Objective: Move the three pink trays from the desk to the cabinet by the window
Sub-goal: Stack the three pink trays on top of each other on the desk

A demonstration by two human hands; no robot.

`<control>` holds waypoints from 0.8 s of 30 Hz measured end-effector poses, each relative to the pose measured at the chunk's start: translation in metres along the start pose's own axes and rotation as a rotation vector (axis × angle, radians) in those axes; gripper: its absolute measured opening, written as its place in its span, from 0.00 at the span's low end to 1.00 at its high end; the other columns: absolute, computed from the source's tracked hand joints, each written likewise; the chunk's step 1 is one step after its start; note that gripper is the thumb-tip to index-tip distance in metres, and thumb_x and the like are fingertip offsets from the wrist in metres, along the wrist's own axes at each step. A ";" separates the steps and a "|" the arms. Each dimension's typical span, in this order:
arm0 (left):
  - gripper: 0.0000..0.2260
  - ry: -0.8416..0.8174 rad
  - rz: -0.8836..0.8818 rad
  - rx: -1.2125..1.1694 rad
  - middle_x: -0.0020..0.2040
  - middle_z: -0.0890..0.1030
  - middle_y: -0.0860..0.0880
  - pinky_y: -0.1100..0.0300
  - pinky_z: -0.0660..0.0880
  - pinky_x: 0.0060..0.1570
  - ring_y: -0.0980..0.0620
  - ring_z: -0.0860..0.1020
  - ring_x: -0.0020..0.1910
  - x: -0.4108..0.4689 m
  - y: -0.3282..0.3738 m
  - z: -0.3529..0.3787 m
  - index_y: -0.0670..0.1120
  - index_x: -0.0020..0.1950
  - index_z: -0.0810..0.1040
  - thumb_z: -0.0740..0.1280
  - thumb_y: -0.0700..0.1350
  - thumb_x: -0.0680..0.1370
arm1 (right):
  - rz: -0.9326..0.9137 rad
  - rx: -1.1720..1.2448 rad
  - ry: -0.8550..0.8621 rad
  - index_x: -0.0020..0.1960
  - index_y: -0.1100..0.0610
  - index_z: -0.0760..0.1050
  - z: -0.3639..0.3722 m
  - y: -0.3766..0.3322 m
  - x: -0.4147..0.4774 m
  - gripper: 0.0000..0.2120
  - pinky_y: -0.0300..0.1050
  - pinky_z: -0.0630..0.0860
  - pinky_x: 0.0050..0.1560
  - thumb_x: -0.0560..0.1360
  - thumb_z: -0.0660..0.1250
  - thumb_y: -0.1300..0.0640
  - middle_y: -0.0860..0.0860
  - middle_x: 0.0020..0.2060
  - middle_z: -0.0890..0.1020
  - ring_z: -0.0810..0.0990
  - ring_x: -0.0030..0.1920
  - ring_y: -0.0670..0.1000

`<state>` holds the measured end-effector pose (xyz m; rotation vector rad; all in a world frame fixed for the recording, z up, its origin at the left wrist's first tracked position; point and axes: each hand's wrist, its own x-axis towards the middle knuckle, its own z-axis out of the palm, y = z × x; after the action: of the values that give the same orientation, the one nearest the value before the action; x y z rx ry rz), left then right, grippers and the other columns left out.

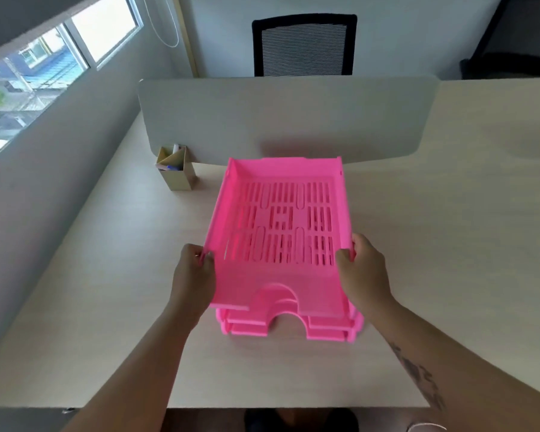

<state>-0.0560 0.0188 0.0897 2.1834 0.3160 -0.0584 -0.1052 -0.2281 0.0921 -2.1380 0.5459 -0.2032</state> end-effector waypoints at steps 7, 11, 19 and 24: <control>0.08 -0.044 0.005 -0.005 0.40 0.75 0.48 0.60 0.67 0.28 0.53 0.74 0.35 -0.019 0.009 0.011 0.42 0.52 0.68 0.54 0.45 0.84 | -0.002 0.026 0.026 0.58 0.59 0.74 -0.014 0.012 -0.002 0.11 0.34 0.65 0.18 0.78 0.57 0.64 0.49 0.31 0.74 0.69 0.25 0.46; 0.10 -0.095 0.040 0.043 0.40 0.75 0.48 0.59 0.68 0.28 0.52 0.74 0.34 -0.017 0.009 0.015 0.40 0.53 0.68 0.53 0.46 0.84 | 0.060 0.036 -0.002 0.64 0.60 0.72 -0.011 0.020 -0.010 0.15 0.41 0.67 0.24 0.79 0.56 0.64 0.47 0.34 0.76 0.72 0.26 0.48; 0.07 -0.175 0.049 -0.078 0.45 0.76 0.47 0.58 0.74 0.31 0.50 0.78 0.40 -0.018 0.010 0.017 0.43 0.55 0.66 0.54 0.46 0.84 | 0.091 0.085 -0.016 0.68 0.60 0.68 -0.012 0.024 -0.002 0.17 0.43 0.68 0.26 0.83 0.51 0.58 0.50 0.34 0.76 0.70 0.28 0.50; 0.07 -0.198 0.035 -0.100 0.47 0.78 0.46 0.53 0.78 0.35 0.49 0.80 0.43 -0.020 0.003 0.016 0.44 0.55 0.66 0.54 0.47 0.84 | 0.093 0.072 -0.024 0.68 0.56 0.69 -0.014 0.029 -0.004 0.17 0.61 0.80 0.40 0.83 0.51 0.55 0.56 0.40 0.80 0.79 0.37 0.62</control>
<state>-0.0733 0.0003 0.0858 2.0633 0.1651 -0.2331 -0.1230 -0.2513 0.0771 -2.0374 0.6135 -0.1434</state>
